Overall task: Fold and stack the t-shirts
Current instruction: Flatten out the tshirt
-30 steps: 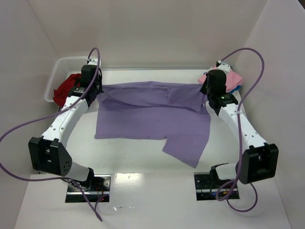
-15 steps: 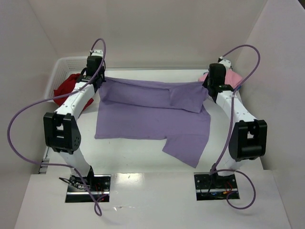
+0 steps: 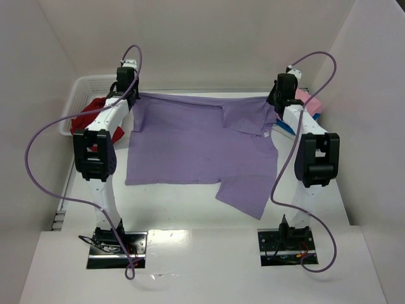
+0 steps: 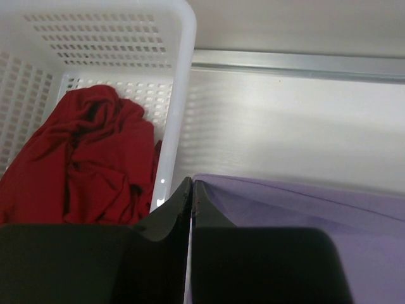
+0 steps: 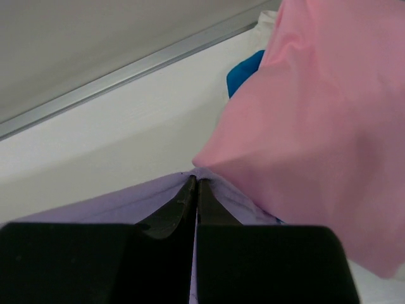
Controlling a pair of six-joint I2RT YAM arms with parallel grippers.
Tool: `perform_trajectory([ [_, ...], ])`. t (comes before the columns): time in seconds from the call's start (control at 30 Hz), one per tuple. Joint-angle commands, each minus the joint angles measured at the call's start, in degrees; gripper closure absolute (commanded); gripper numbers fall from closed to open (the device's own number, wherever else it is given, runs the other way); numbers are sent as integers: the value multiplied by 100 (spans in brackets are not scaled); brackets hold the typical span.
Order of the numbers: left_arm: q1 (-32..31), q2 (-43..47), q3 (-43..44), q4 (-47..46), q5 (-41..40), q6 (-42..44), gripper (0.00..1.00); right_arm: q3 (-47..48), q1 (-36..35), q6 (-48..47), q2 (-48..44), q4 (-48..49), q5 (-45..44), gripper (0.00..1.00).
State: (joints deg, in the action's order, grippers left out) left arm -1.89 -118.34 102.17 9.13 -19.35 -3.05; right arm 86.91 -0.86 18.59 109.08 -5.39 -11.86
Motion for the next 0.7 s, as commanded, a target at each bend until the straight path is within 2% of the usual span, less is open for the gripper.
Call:
perform_trajectory([
  [0.0,110,-372,452,-552,-16,199,100,563,51,-66,324,495,70,100],
  [0.3,286,-1014,1147,-684,458,454,100,1354,-10,-171,1194,442,70,100],
  [0.5,286,-1173,1305,-631,582,454,100,1407,-10,-171,1371,442,122,99],
  [0.67,286,-1296,1376,-579,1012,507,100,1407,-10,-171,1423,442,245,95],
])
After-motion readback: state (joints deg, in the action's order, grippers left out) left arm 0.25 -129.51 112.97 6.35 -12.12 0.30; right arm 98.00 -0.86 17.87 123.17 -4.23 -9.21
